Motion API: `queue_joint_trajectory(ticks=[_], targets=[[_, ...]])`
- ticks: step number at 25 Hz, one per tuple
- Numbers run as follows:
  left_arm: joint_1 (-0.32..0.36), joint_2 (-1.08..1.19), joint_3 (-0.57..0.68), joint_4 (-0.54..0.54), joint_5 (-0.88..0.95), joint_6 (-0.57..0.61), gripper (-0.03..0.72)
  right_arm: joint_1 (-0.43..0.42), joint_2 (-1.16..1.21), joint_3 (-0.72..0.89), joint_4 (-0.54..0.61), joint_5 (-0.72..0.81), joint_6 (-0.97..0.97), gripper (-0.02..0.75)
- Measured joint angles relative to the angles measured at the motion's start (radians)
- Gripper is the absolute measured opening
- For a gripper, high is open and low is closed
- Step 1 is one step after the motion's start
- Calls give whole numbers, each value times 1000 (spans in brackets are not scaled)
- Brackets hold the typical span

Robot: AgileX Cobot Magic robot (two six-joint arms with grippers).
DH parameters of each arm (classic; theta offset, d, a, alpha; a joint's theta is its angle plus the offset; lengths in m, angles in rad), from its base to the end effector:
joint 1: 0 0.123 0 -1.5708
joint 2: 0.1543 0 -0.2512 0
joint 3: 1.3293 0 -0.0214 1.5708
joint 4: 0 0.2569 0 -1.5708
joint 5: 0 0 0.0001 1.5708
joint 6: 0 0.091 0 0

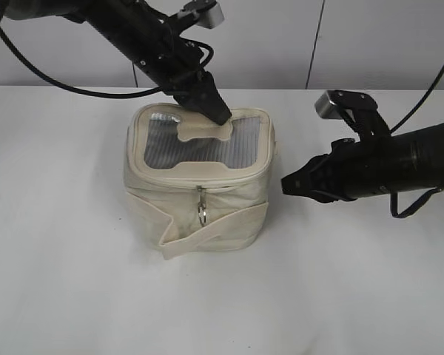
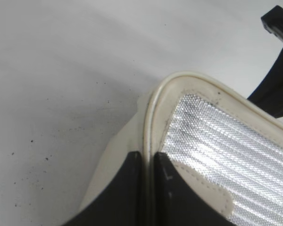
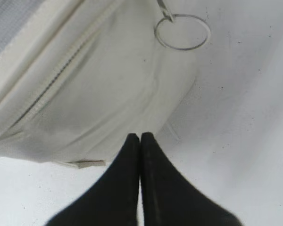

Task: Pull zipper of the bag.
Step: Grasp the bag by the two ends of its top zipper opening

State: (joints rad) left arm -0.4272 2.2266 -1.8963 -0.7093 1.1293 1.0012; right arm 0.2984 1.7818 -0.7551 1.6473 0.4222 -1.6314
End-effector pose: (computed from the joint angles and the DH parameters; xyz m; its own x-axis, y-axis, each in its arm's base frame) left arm 0.3956 -0.2390 0.1851 -0.3866 0.7132 -0.5847 0.9221 0.2874 -0.2592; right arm 0.2853 0.1267 0.0976 -0.7634 -0.2126 -0.6099 -0.4919 0.8034 0.3356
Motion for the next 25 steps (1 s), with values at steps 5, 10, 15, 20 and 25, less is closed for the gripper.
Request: queue_joint_trajectory(ticks=[5,10,15,20,25], targets=[[0,0,0,-1,-1,-3,47,0,6,-10,82,-1,-118,202],[0,0,0,-1,-1,-4,47,0,40,-68,154,-3,-255,461],[0,0,0,0,-1,-6,47,-3,99,-143,167,-11,-282,486],[0,0,0,1,-3,-7,47,-4,189,-237,170,-14,-286,483],[5,0,0,4,-13,-12,46,-8,254,-323,135,20,-309,276]])
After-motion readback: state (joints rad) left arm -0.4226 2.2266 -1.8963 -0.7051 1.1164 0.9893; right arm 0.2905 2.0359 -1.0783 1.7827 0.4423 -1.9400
